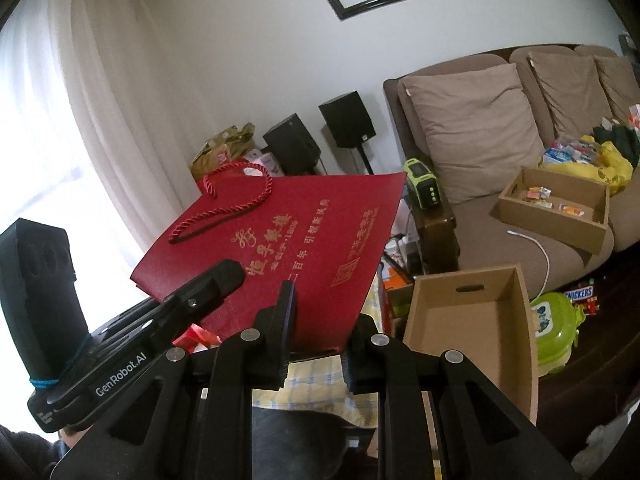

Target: Organize objects

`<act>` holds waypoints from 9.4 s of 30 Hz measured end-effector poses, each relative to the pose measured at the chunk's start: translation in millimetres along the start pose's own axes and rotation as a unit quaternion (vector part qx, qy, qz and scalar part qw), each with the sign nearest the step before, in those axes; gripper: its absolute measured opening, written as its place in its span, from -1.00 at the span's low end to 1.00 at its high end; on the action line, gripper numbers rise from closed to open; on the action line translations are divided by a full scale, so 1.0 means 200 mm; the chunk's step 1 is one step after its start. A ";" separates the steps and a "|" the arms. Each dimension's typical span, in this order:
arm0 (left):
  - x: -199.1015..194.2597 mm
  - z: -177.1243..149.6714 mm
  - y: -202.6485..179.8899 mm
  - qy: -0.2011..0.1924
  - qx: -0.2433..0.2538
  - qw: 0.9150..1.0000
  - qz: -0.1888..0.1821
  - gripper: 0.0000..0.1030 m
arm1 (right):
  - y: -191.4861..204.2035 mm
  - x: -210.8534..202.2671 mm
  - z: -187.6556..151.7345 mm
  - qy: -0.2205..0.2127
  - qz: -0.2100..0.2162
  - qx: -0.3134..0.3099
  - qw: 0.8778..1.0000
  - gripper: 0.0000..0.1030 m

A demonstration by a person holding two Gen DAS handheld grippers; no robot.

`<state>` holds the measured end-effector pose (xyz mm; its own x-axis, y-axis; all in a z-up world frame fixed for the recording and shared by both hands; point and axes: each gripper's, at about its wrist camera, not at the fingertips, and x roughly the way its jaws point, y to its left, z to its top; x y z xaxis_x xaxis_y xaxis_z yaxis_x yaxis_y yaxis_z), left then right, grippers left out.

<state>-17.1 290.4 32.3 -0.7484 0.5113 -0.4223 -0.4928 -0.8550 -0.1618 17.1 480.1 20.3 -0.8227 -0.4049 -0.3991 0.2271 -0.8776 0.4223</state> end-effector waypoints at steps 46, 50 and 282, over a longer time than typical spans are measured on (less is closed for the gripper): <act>0.31 -0.09 -0.09 0.029 -0.036 0.998 -0.032 -0.77 | -0.12 0.06 -0.02 -0.008 -0.181 -0.066 0.981 -0.63; 0.33 -0.09 -0.10 0.034 -0.036 0.998 -0.032 -0.77 | -0.15 0.07 -0.03 -0.004 -0.184 -0.064 0.981 -0.63; 0.94 -1.01 -0.24 0.315 -0.053 0.947 -0.037 -0.42 | -0.84 0.29 -0.92 0.168 -0.246 0.096 0.950 -0.60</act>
<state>-44.7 409.0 -219.4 -0.2835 0.4445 -0.8497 -0.4605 -0.8403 -0.2860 27.1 557.8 -223.0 -0.5838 -0.0457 -0.8106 -0.2679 -0.9317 0.2454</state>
